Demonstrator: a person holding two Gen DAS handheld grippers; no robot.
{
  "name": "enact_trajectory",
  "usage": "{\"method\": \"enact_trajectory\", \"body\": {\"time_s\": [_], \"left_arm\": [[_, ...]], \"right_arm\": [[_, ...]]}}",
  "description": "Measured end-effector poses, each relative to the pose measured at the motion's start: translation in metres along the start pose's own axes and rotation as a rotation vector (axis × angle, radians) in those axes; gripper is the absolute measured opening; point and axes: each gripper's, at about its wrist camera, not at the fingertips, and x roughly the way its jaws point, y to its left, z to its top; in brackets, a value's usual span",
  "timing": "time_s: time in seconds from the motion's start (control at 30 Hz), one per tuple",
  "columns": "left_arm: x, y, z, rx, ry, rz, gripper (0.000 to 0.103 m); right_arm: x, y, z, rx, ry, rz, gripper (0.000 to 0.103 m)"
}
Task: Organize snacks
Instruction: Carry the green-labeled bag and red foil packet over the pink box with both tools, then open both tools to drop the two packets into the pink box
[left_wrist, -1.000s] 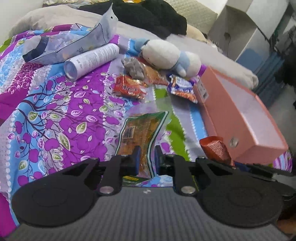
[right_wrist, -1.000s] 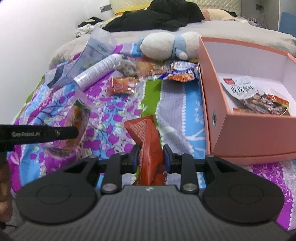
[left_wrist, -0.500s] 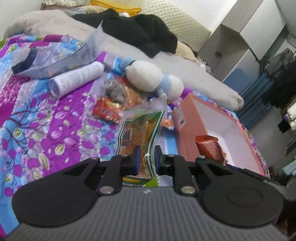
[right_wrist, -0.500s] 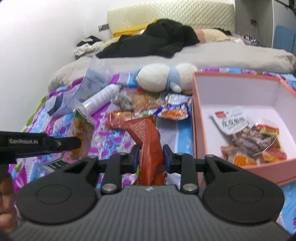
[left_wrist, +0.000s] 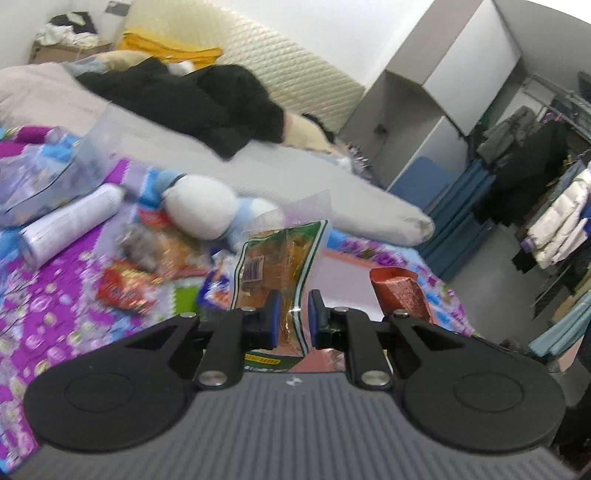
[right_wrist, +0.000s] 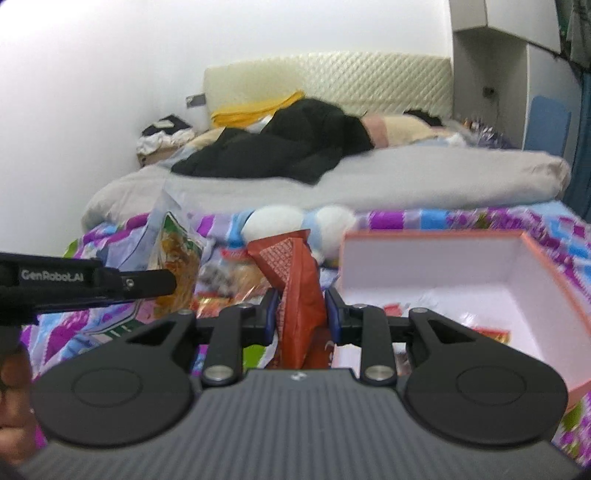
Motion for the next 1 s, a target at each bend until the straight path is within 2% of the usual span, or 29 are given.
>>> {"method": "enact_trajectory", "body": {"time_s": [0.27,0.43,0.6,0.7,0.77,0.9,1.0], "left_arm": [[0.011,-0.059,0.037,0.032,-0.066,-0.107,0.018],[0.025,-0.099,0.057,0.068,-0.071,-0.155,0.018],[0.061,-0.128,0.075,0.042,0.011,-0.213,0.018],[0.092,-0.145,0.084,0.033,0.066,-0.218,0.018],[0.117,-0.154,0.085,0.037,0.121,-0.206,0.018],[0.166,-0.170,0.079,0.066,0.238,-0.158,0.018],[0.198,-0.166,0.067,0.058,0.327,-0.118,0.018]], "right_arm": [[-0.014,-0.024,0.033,-0.033,-0.083,-0.059,0.031],[-0.019,-0.036,0.052,-0.081,-0.117,-0.084,0.031],[-0.020,-0.064,0.066,-0.073,-0.122,-0.111,0.029],[-0.015,-0.085,0.073,-0.061,-0.109,-0.148,0.029],[-0.010,-0.100,0.075,-0.044,-0.090,-0.167,0.024],[0.015,-0.138,0.071,0.027,0.008,-0.190,0.022],[0.035,-0.161,0.058,0.070,0.099,-0.194,0.022]]}}
